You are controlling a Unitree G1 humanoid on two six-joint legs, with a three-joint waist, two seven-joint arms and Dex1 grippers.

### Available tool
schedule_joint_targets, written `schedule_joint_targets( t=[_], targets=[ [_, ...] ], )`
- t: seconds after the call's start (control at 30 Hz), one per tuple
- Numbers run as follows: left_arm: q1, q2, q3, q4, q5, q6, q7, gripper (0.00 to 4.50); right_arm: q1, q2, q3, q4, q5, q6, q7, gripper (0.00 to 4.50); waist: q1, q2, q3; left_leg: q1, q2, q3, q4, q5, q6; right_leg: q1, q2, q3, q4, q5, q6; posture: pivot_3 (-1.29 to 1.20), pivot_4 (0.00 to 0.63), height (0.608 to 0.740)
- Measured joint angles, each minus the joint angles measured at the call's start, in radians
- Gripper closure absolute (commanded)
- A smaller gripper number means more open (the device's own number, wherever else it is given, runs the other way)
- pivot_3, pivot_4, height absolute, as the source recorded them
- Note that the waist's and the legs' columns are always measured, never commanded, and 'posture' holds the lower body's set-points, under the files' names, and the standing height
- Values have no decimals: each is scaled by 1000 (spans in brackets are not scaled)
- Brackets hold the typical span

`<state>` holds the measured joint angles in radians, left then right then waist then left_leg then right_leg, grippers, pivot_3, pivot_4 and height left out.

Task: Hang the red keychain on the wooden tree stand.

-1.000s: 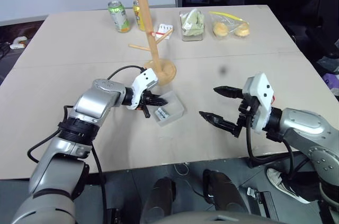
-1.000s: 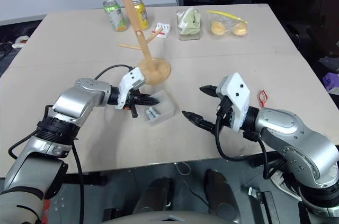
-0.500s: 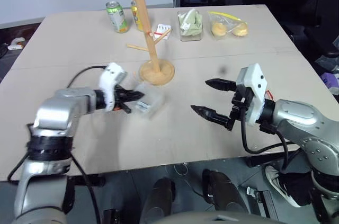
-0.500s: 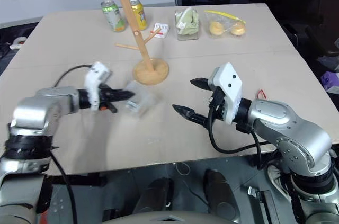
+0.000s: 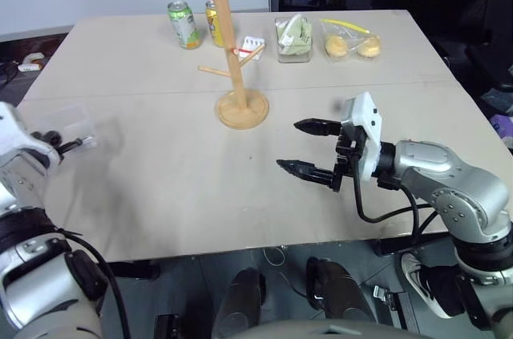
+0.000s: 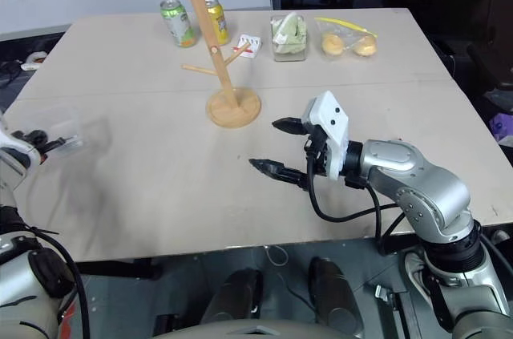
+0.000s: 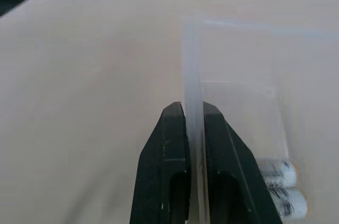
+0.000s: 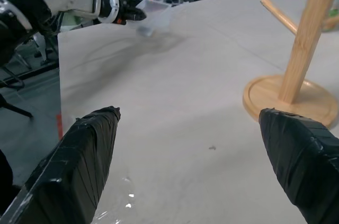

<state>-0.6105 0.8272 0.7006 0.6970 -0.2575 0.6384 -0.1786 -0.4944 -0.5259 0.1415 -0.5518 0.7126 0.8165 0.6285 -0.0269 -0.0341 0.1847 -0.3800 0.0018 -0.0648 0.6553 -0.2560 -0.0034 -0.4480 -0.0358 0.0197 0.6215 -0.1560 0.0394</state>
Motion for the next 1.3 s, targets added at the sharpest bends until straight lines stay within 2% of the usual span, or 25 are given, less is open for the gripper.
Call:
schedule_joint_targets(
  t=[0.2,0.33,0.53,0.57,0.67,0.77,0.87,0.97,1.07,1.13,1.3],
  targets=[
    [-118,19,-41,271,1,-139,32,4440,1,-2,-1,-1,-2,2,-3,0,10,-1,0,0,0,0,0,0,0,0,0,0,0,1,-1,0,150,740],
    [-173,33,-63,365,0,-194,33,3015,18,-5,-3,-12,-2,5,-13,0,10,-1,0,0,0,0,0,0,0,0,0,0,0,1,-1,0,150,740],
    [-201,58,-81,407,-10,-215,40,197,60,-7,-9,-35,-2,8,-44,0,6,-1,-1,0,0,1,0,0,0,0,0,0,0,1,-1,0,150,740],
    [-201,70,-81,407,-16,-210,46,67,67,-7,-13,-37,-2,8,-51,0,5,-1,-1,0,0,1,0,0,0,0,0,0,0,1,-1,0,150,740],
    [-189,104,-80,378,-25,-180,53,67,77,-7,-25,-41,-2,9,-66,0,4,-1,-1,0,0,1,0,0,0,0,0,0,0,1,-1,0,150,740],
    [-127,121,-77,239,-54,-79,52,67,87,-7,-40,-53,1,10,-77,0,2,-1,-1,0,1,1,0,0,0,0,0,0,0,1,-1,0,150,740],
    [7,128,-75,-55,-90,73,20,67,107,-8,-80,-63,15,31,-111,0,-2,-2,0,-1,0,0,0,0,-1,0,-1,0,0,1,-1,0,150,740],
    [108,133,-93,-366,-154,188,-82,67,134,-11,-140,-69,20,57,-168,0,6,-3,0,0,0,1,0,0,-1,0,-2,1,0,1,-1,0,150,740],
    [142,126,-178,-656,-279,285,-228,67,185,-41,-206,-72,-7,74,-231,0,18,-3,-1,0,-1,1,0,1,-1,0,-2,0,0,-2,-6,0,150,740],
    [135,109,-224,-746,-334,310,-285,67,215,-63,-225,-67,-36,77,-254,0,18,-3,-1,0,-1,2,0,1,-1,0,-2,1,0,-2,-6,0,150,740],
    [92,30,-472,-987,-527,341,-550,67,320,-88,-309,-37,-126,95,-349,0,-4,-3,0,0,0,5,0,0,-1,0,0,5,0,-2,-5,0,150,740]
  ],
)
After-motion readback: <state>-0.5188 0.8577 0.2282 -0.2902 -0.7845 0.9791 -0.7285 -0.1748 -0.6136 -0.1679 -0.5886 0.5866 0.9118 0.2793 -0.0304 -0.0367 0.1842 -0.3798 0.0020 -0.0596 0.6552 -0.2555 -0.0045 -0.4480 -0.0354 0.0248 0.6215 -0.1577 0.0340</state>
